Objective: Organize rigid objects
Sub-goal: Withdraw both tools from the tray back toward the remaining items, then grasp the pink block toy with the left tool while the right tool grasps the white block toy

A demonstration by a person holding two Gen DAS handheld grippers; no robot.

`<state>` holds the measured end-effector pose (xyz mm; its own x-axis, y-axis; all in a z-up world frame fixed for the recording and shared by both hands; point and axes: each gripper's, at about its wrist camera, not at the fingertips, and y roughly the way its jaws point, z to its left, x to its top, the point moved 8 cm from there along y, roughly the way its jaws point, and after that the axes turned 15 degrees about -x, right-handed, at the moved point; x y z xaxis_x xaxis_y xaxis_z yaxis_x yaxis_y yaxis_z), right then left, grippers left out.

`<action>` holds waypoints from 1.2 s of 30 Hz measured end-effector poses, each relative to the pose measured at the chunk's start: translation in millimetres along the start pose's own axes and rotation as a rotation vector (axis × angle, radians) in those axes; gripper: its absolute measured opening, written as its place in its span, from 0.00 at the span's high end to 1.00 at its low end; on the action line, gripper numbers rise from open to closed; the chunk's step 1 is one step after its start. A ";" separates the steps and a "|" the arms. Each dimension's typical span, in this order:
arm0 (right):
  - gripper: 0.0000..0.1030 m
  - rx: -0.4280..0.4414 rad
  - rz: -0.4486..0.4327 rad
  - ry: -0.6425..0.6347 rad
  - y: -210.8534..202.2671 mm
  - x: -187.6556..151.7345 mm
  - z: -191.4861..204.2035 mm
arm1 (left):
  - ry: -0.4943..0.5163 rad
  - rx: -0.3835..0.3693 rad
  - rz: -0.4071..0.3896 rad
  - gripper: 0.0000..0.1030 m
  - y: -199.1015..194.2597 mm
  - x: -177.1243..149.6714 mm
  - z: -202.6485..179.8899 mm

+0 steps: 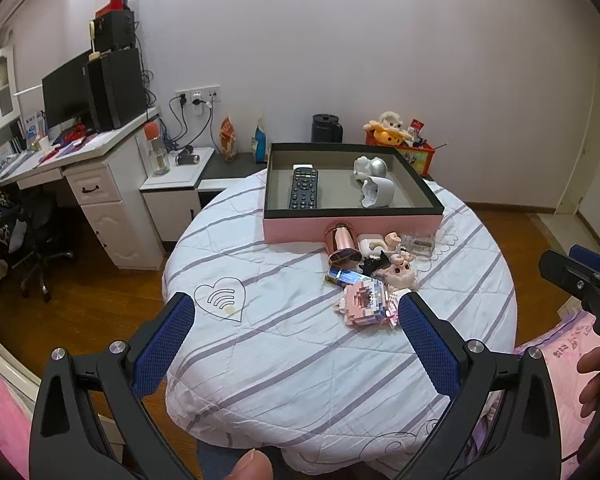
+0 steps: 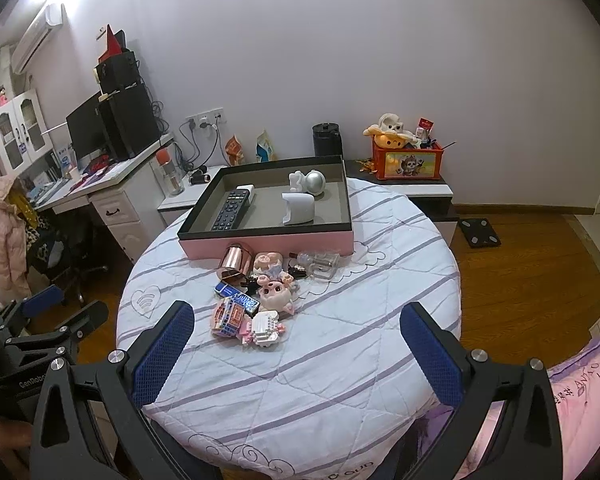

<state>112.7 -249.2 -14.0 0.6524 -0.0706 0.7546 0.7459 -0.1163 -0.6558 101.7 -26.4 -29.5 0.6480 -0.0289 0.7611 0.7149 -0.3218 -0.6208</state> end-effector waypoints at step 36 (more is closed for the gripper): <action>0.00 -0.069 0.188 -0.037 93.5 -30.7 -17.0 | -0.089 -0.139 0.254 0.01 188.1 -44.5 -8.3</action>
<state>160.1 -274.8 -98.1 0.7845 -0.0614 0.6171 0.6006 -0.1724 -0.7807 205.2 -93.4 -178.5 0.8265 -0.0440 0.5612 0.4879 -0.4414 -0.7530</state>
